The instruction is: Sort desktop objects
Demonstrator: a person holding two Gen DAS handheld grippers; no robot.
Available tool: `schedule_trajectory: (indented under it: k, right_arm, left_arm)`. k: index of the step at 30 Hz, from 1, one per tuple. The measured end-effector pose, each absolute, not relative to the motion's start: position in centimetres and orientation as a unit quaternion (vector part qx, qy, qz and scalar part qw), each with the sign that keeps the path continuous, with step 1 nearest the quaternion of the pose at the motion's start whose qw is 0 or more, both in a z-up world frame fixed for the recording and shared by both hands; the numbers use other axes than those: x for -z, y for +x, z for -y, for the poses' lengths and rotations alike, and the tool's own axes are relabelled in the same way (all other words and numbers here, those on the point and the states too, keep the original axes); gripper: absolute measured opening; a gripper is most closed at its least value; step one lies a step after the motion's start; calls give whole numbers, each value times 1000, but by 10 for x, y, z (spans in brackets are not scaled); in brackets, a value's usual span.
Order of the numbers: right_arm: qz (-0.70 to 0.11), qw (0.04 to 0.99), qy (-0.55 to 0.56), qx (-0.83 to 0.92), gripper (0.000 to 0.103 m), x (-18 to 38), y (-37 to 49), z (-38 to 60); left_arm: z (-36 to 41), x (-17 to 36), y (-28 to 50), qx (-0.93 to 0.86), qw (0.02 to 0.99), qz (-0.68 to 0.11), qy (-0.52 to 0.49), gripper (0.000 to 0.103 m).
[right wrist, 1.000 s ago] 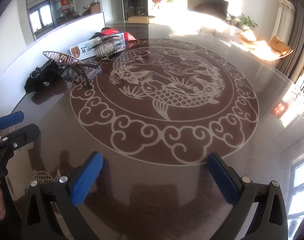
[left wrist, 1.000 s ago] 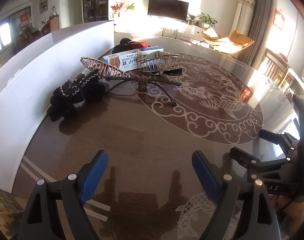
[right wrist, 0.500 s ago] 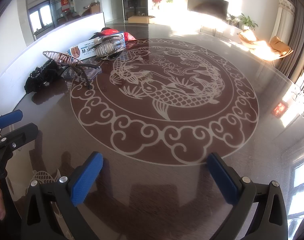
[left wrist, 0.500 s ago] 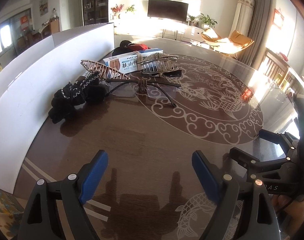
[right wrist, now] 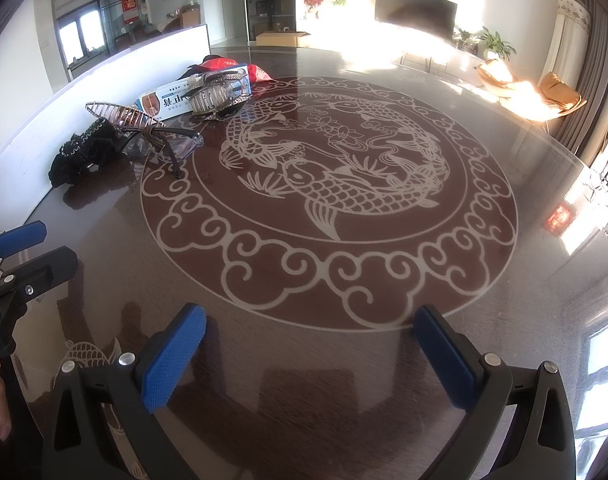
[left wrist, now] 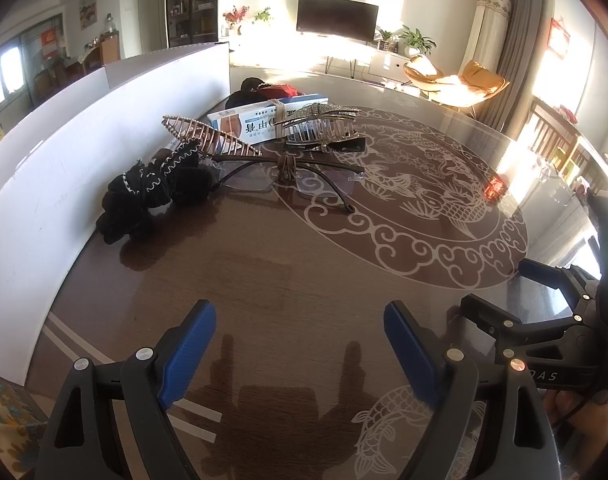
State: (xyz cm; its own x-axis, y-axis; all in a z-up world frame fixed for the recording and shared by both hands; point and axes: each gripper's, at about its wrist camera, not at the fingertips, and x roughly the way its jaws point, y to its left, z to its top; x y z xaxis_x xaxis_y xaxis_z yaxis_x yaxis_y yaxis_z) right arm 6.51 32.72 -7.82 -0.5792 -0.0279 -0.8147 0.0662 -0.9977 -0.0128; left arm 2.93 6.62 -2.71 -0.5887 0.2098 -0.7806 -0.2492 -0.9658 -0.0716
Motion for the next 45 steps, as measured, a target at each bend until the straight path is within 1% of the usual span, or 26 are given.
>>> schedule_trajectory:
  k: [33,40,45]
  right_arm:
    - [-21,26,458,888,103,78,65,-327]
    - [-21,27,458,888,103,78,65,-327]
    - [-21,27,458,888,103,78,65,-327]
  left_arm:
    - [-72,30,29,-890,129,-39,-436,86]
    - [-72,26,33,-893,131,-43,-428,86]
    - [-64,16,35,-905,117,-31,-409,86]
